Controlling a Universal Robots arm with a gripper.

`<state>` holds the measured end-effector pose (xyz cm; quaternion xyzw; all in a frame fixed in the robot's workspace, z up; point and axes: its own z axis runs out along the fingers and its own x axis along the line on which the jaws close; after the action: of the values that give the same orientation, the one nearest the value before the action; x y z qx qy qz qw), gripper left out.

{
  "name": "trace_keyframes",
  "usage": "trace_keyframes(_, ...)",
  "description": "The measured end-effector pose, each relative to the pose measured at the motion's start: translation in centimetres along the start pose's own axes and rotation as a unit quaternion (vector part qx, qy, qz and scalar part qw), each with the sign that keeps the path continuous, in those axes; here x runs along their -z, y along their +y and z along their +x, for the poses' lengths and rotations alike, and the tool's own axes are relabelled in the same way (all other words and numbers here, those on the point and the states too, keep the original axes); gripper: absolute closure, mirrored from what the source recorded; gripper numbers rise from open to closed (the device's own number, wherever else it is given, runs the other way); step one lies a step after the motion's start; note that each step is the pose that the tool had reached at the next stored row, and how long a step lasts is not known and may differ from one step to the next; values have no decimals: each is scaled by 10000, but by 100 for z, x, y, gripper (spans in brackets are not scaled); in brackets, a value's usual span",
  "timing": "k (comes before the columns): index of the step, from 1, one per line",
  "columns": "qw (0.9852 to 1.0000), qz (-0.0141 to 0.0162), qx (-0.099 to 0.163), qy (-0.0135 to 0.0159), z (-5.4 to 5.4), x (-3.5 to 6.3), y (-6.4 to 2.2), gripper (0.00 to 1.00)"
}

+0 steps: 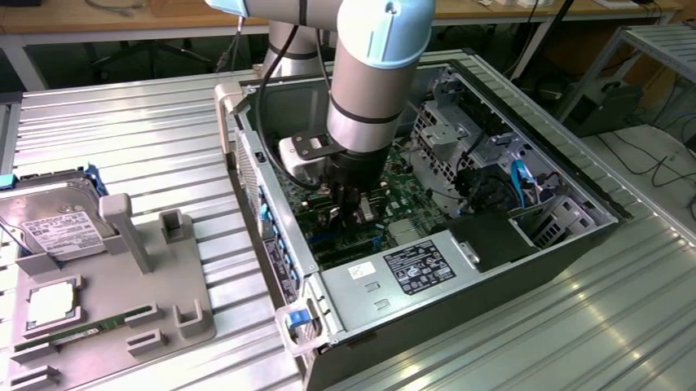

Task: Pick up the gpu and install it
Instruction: 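Insert the gpu into the slot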

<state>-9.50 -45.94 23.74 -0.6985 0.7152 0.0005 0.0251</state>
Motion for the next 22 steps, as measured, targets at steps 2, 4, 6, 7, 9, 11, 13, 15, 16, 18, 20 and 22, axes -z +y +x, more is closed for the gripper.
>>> trace_keyframes(2,10000,1,0,1,-4,1,0,64)
trace_keyframes(4,10000,5,0,3,-10,3,0,64)
trace_keyframes(6,10000,14,0,5,-22,13,1,64)
trace_keyframes(7,10000,25,1,8,-31,22,2,64)
trace_keyframes(9,10000,41,2,12,-42,34,2,64)
trace_keyframes(11,10000,52,2,15,-54,46,2,64)
trace_keyframes(13,10000,64,2,17,-68,58,3,64)
trace_keyframes(15,10000,79,4,21,-81,74,3,64)
trace_keyframes(16,10000,89,4,23,-86,81,5,64)
trace_keyframes(18,9999,109,4,22,-89,85,11,64)
trace_keyframes(20,9999,119,5,21,-87,86,18,64)
trace_keyframes(22,9999,118,5,19,-68,86,23,64)
